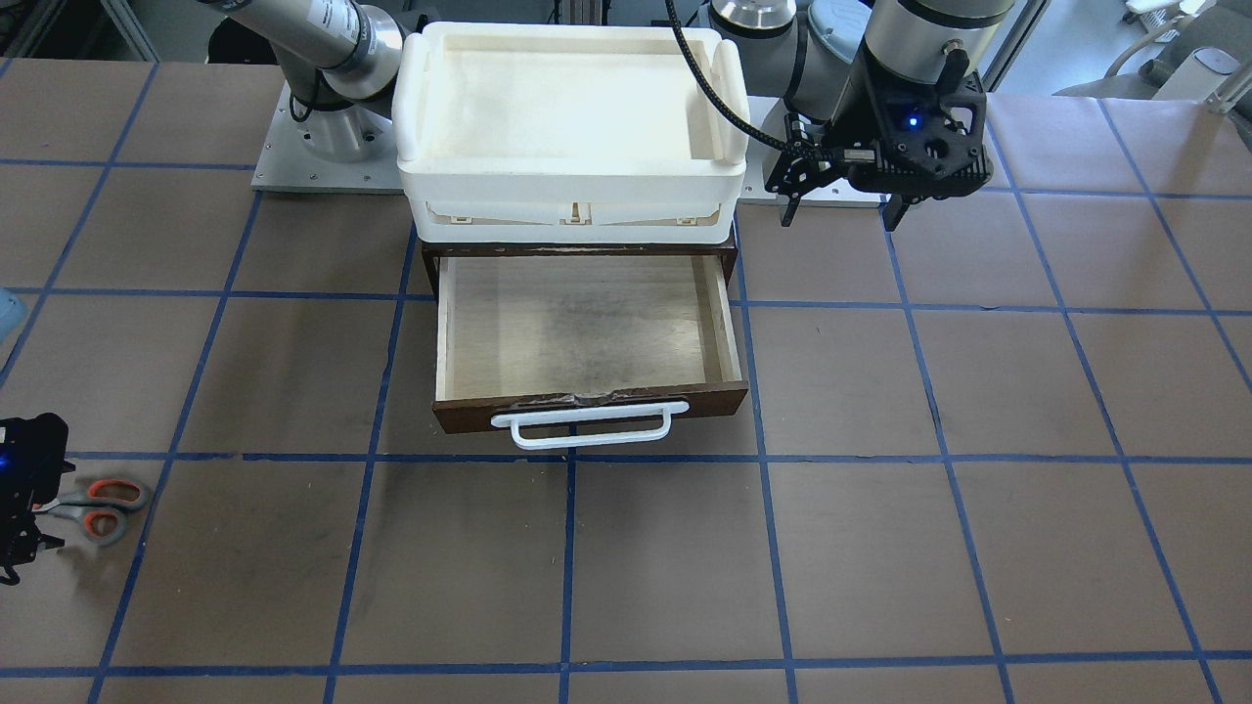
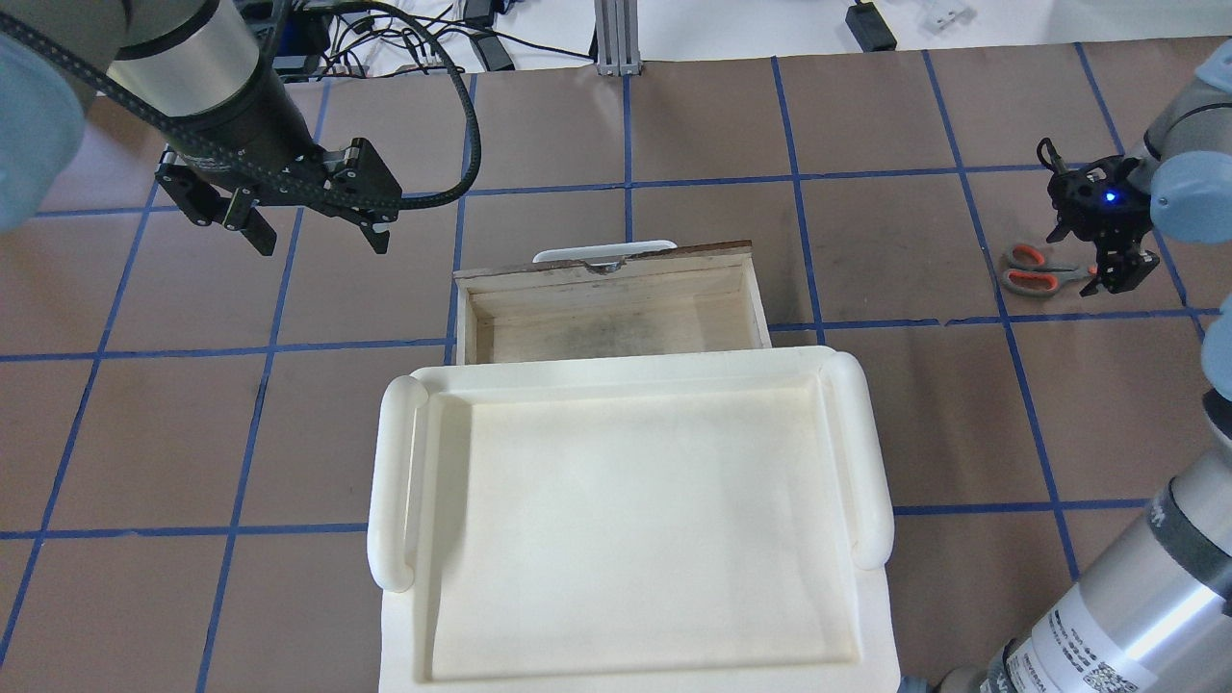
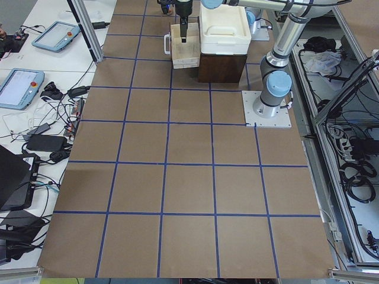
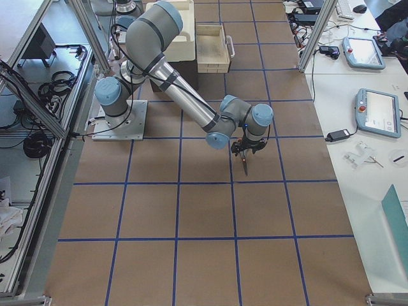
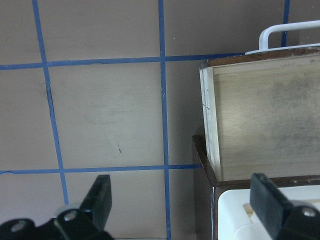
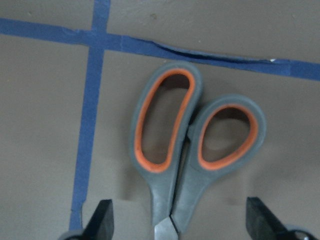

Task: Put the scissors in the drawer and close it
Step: 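Lower the right gripper and close it on the scissors handles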

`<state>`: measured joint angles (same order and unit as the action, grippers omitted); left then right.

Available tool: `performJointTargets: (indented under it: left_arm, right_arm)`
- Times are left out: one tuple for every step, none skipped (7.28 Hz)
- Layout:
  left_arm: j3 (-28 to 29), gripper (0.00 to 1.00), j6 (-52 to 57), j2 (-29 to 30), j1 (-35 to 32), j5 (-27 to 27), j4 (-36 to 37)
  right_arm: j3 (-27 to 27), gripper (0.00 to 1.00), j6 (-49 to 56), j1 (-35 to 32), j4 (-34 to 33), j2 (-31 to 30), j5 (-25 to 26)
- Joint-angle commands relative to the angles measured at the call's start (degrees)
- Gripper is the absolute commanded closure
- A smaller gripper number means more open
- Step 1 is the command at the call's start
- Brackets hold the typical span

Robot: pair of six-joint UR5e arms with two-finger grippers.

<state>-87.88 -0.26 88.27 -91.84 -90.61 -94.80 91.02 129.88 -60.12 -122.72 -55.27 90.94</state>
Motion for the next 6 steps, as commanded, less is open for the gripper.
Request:
performJointTargets:
  left_arm:
    - [-0.1,0.0,0.0,-0.12,0.0,0.0,-0.03]
    - [-0.1,0.0,0.0,-0.12,0.0,0.0,-0.03]
    - [-0.1,0.0,0.0,-0.12,0.0,0.0,-0.03]
    - [-0.1,0.0,0.0,-0.12,0.0,0.0,-0.03]
    - [-0.1,0.0,0.0,-0.03,0.0,0.0,-0.03]
    - [-0.1,0.0,0.0,-0.03,0.0,0.0,-0.03]
  right_arm:
    - [0.04,0.09,0.29,0.0,0.11,0.16,0.02]
    - [0.04,0.14,0.46,0.0,0.11,0.16,0.02]
    - [0.04,0.17,0.99,0.0,0.11,0.34,0.02]
    - [0.04,0.2,1.08,0.0,0.11,0.69,0.11]
    - [0.04,0.53,1.08,0.0,0.03,0.69,0.11]
    - [0.04,0.9,0.99,0.0,-0.49,0.6,0.63]
